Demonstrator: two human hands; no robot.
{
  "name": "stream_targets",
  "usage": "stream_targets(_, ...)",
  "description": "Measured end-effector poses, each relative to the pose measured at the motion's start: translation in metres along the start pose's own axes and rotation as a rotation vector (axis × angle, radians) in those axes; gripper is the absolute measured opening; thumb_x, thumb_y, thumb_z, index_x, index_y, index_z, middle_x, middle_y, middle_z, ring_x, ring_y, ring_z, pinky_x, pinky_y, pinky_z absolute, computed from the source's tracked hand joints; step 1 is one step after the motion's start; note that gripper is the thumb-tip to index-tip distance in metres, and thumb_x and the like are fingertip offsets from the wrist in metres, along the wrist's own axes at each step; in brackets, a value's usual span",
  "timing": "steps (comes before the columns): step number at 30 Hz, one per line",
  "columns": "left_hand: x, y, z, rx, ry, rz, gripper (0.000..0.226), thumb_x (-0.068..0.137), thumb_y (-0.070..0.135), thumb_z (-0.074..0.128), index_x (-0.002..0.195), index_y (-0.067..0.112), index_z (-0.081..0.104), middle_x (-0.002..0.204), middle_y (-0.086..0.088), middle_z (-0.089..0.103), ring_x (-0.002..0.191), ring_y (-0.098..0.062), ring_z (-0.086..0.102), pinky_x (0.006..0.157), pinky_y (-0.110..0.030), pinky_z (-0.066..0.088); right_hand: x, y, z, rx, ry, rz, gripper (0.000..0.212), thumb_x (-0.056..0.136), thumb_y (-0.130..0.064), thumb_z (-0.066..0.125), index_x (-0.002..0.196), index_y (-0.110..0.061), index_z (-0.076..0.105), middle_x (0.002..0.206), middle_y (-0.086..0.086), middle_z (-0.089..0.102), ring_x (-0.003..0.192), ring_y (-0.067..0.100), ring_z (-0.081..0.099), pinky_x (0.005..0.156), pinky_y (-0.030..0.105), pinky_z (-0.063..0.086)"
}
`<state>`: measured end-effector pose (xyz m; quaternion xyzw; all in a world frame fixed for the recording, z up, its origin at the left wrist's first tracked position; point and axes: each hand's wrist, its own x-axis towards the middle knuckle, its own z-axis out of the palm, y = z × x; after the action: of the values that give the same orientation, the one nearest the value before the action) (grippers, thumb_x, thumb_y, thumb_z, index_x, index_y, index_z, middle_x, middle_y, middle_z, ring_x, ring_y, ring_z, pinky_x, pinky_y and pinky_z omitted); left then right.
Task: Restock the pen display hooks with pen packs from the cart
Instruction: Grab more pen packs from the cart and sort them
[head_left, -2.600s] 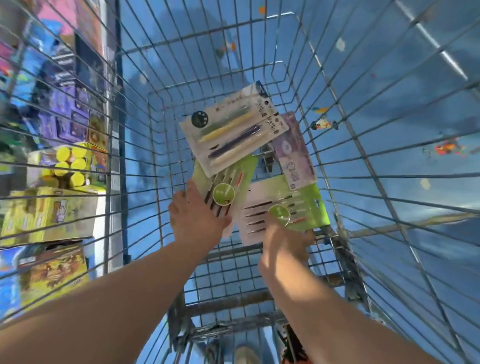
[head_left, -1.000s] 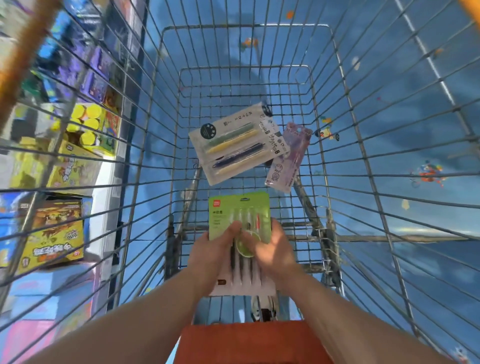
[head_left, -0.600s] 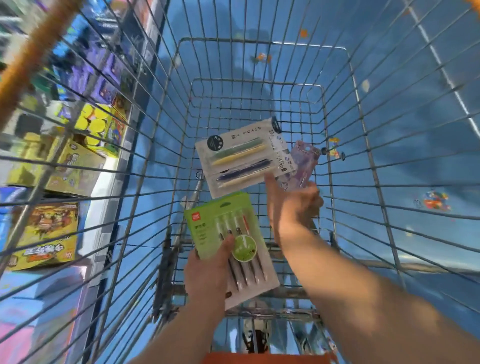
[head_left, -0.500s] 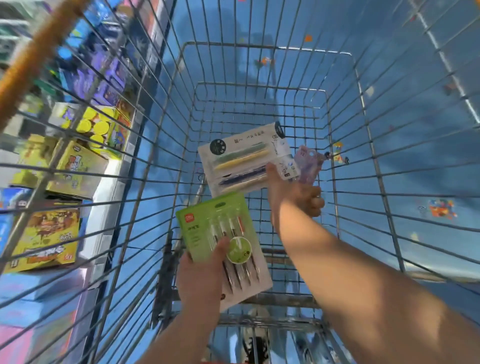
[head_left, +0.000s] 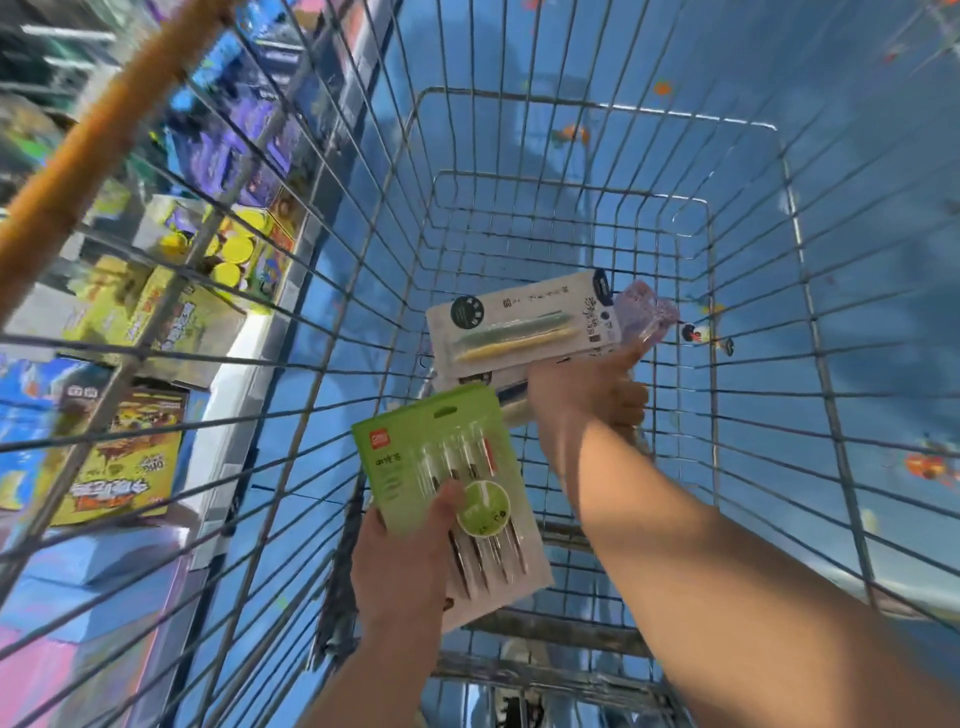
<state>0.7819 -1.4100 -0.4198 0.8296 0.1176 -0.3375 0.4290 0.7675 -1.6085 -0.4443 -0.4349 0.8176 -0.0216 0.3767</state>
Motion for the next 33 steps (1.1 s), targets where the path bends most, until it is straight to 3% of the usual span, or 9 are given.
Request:
stream_targets(3, 0.000, 0.005, 0.001, -0.055, -0.006, -0.005, 0.031, 0.080, 0.050, 0.082, 0.097, 0.030, 0.066, 0.091, 0.011, 0.069, 0.084, -0.008, 0.062, 0.062, -0.028, 0.042, -0.004, 0.008, 0.001, 0.068, -0.032, 0.067, 0.119, 0.076, -0.038, 0.082, 0.160, -0.023, -0.001, 0.155, 0.022, 0.023, 0.138, 0.040, 0.028, 0.114, 0.053, 0.031)
stream_targets(6, -0.001, 0.005, -0.001, -0.095, -0.019, -0.004, 0.028, 0.079, 0.048, 0.083, 0.095, 0.033, 0.066, 0.093, 0.012, 0.070, 0.088, -0.009, 0.064, 0.069, -0.032, 0.044, -0.007, 0.009, -0.003, 0.110, -0.040, 0.104, 0.136, 0.066, -0.064, 0.087, 0.160, -0.016, 0.000, 0.158, 0.022, 0.017, 0.144, 0.041, 0.021, 0.116, 0.056, 0.025)
stream_targets(9, -0.002, 0.000, -0.004, -0.086, -0.020, -0.009, 0.029, 0.077, 0.048, 0.085, 0.096, 0.034, 0.067, 0.093, 0.012, 0.072, 0.089, -0.012, 0.067, 0.076, -0.036, 0.049, -0.005, -0.005, -0.003, 0.121, -0.056, 0.178, 0.144, 0.062, -0.084, 0.075, 0.160, -0.010, 0.000, 0.161, 0.025, 0.017, 0.148, 0.046, 0.020, 0.120, 0.057, 0.020)
stream_targets(12, -0.003, -0.007, -0.006, -0.065, -0.005, -0.018, 0.032, 0.074, 0.049, 0.087, 0.094, 0.032, 0.069, 0.091, 0.009, 0.074, 0.088, -0.016, 0.068, 0.081, -0.041, 0.053, 0.001, -0.013, 0.000, 0.171, -0.071, 0.221, 0.149, 0.054, -0.092, 0.070, 0.160, -0.013, 0.001, 0.159, 0.023, 0.022, 0.145, 0.047, 0.027, 0.120, 0.059, 0.027)
stream_targets(18, -0.005, -0.012, -0.008, -0.092, -0.016, -0.067, 0.029, 0.075, 0.049, 0.086, 0.093, 0.032, 0.072, 0.092, 0.011, 0.075, 0.092, -0.015, 0.068, 0.084, -0.040, 0.051, 0.006, -0.006, -0.020, 0.239, -0.141, 0.212, 0.104, 0.067, -0.054, 0.090, 0.143, -0.026, 0.024, 0.137, 0.019, 0.045, 0.109, 0.041, 0.054, 0.092, 0.049, 0.053)
stream_targets(21, -0.007, -0.009, -0.006, -0.123, -0.025, -0.070, 0.029, 0.076, 0.047, 0.086, 0.096, 0.031, 0.072, 0.095, 0.010, 0.075, 0.092, -0.014, 0.067, 0.074, -0.033, 0.048, 0.009, 0.010, -0.029, 0.330, -0.155, 0.164, 0.085, 0.076, -0.033, 0.089, 0.140, -0.034, 0.033, 0.141, 0.014, 0.042, 0.084, 0.028, 0.050, 0.066, 0.032, 0.046)
stream_targets(26, -0.008, -0.001, 0.000, -0.116, -0.028, -0.050, 0.032, 0.078, 0.047, 0.085, 0.102, 0.031, 0.073, 0.096, 0.012, 0.075, 0.092, -0.011, 0.068, 0.071, -0.029, 0.046, 0.004, 0.021, -0.024, 0.448, -0.269, 0.112, 0.067, 0.068, -0.018, 0.095, 0.124, -0.019, 0.060, 0.112, 0.003, 0.073, 0.100, 0.032, 0.070, 0.094, 0.049, 0.058)
stream_targets(29, -0.011, 0.002, 0.001, -0.093, -0.030, -0.034, 0.032, 0.077, 0.048, 0.085, 0.101, 0.031, 0.072, 0.095, 0.012, 0.074, 0.090, -0.010, 0.066, 0.071, -0.030, 0.045, 0.007, 0.023, -0.023, 0.463, -0.336, 0.089, 0.051, 0.067, -0.011, 0.094, 0.111, -0.016, 0.069, 0.101, 0.003, 0.077, 0.095, 0.031, 0.073, 0.092, 0.049, 0.058)
stream_targets(33, -0.018, 0.004, -0.004, -0.042, -0.025, -0.018, 0.033, 0.076, 0.051, 0.085, 0.099, 0.031, 0.072, 0.093, 0.011, 0.074, 0.089, -0.011, 0.067, 0.075, -0.033, 0.049, -0.002, 0.027, -0.033, 0.464, -0.330, 0.036, 0.033, 0.073, -0.012, 0.092, 0.093, -0.021, 0.067, 0.095, -0.002, 0.076, 0.093, 0.027, 0.071, 0.092, 0.044, 0.056)
